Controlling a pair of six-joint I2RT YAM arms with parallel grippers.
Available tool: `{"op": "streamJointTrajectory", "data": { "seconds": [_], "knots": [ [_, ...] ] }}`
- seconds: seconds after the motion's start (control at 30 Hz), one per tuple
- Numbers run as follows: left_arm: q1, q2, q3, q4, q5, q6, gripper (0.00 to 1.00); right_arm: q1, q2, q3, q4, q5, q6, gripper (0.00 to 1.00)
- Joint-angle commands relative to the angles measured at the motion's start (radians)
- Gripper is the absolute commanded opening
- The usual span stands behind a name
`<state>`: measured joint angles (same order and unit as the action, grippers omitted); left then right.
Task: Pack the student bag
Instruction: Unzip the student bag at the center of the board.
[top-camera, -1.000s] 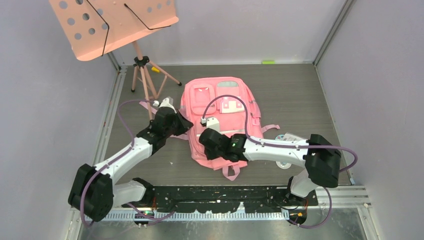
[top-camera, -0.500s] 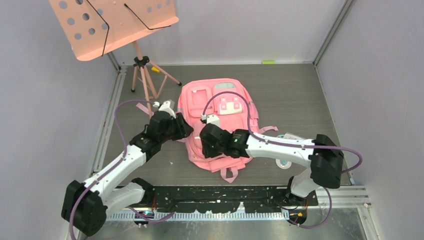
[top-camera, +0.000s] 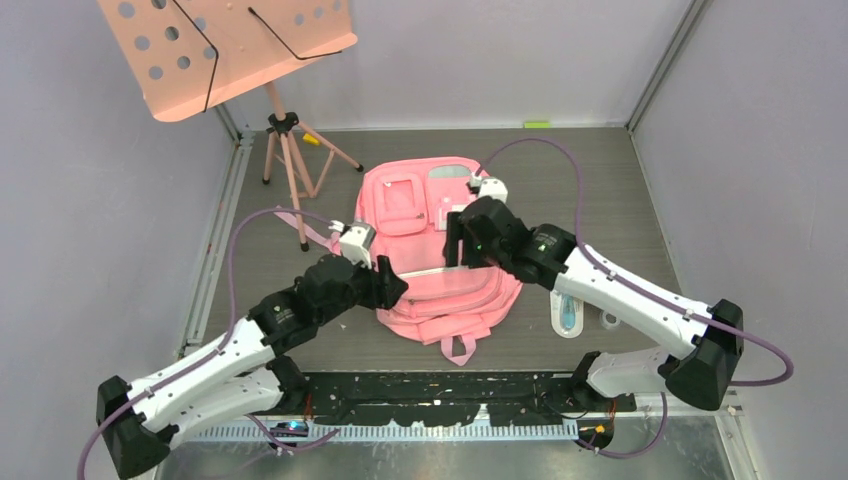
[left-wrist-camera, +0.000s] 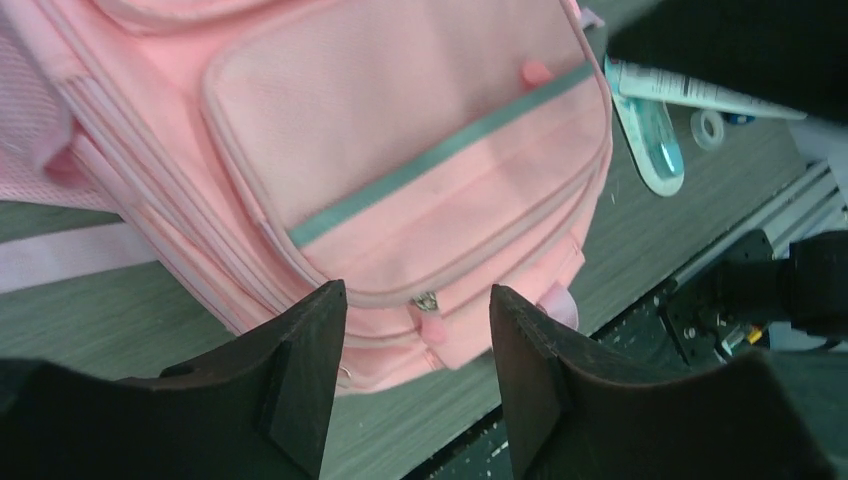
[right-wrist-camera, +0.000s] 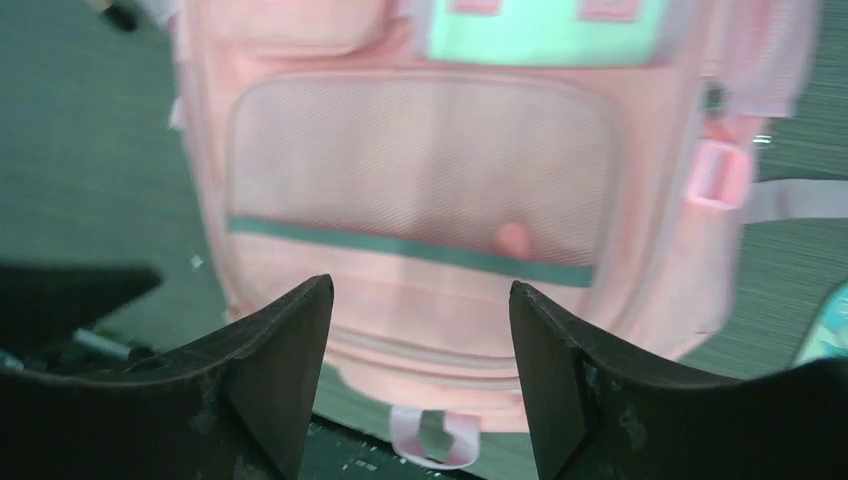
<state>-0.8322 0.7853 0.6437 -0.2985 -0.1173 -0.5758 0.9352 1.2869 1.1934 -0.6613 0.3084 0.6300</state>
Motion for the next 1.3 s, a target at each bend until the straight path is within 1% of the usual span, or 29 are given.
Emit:
{"op": "streamJointTrajectory", "data": {
  "seconds": [0.0, 0.03, 0.13, 0.17, 0.27, 0.37, 0.53, 0.73, 0.87, 1.0, 1.27],
  "knots": [
    [-0.178, -0.003, -0.024, -0.008, -0.228, -0.089, 0.56, -0.135, -0.051, -0.033, -0.046, 0.046, -0.044, 0.73],
    [-0.23, 0.012, -0.023, -0.005, -0.273, -0.111, 0.56, -0.166, -0.064, -0.046, -0.046, 0.05, -0.052, 0.74],
    [-0.376, 0.083, -0.01, -0.005, -0.412, -0.178, 0.55, -0.207, -0.095, -0.069, -0.044, 0.055, -0.063, 0.77],
    [-0.406, 0.113, 0.001, -0.029, -0.454, -0.215, 0.55, -0.217, -0.112, -0.081, -0.043, 0.057, -0.064, 0.78],
    [-0.447, 0.198, 0.05, -0.143, -0.562, -0.354, 0.5, -0.229, -0.152, -0.113, -0.023, 0.044, -0.051, 0.8],
    [-0.468, 0.255, 0.091, -0.227, -0.629, -0.42, 0.5, -0.232, -0.174, -0.148, -0.012, 0.027, -0.032, 0.8],
    [-0.471, 0.298, 0.111, -0.269, -0.662, -0.468, 0.51, -0.233, -0.183, -0.185, 0.007, -0.004, 0.003, 0.8],
    [-0.471, 0.259, 0.035, -0.082, -0.649, -0.428, 0.51, -0.233, -0.174, -0.199, 0.035, -0.024, 0.024, 0.8],
    [-0.471, 0.276, 0.022, -0.04, -0.653, -0.452, 0.5, -0.233, -0.166, -0.199, 0.044, -0.035, 0.028, 0.79],
    [-0.47, 0.332, 0.034, -0.046, -0.642, -0.468, 0.5, -0.233, -0.165, -0.203, 0.05, -0.06, 0.034, 0.79],
    [-0.463, 0.439, 0.099, -0.109, -0.634, -0.487, 0.51, -0.233, -0.162, -0.262, 0.125, -0.141, 0.082, 0.79]
  ]
}}
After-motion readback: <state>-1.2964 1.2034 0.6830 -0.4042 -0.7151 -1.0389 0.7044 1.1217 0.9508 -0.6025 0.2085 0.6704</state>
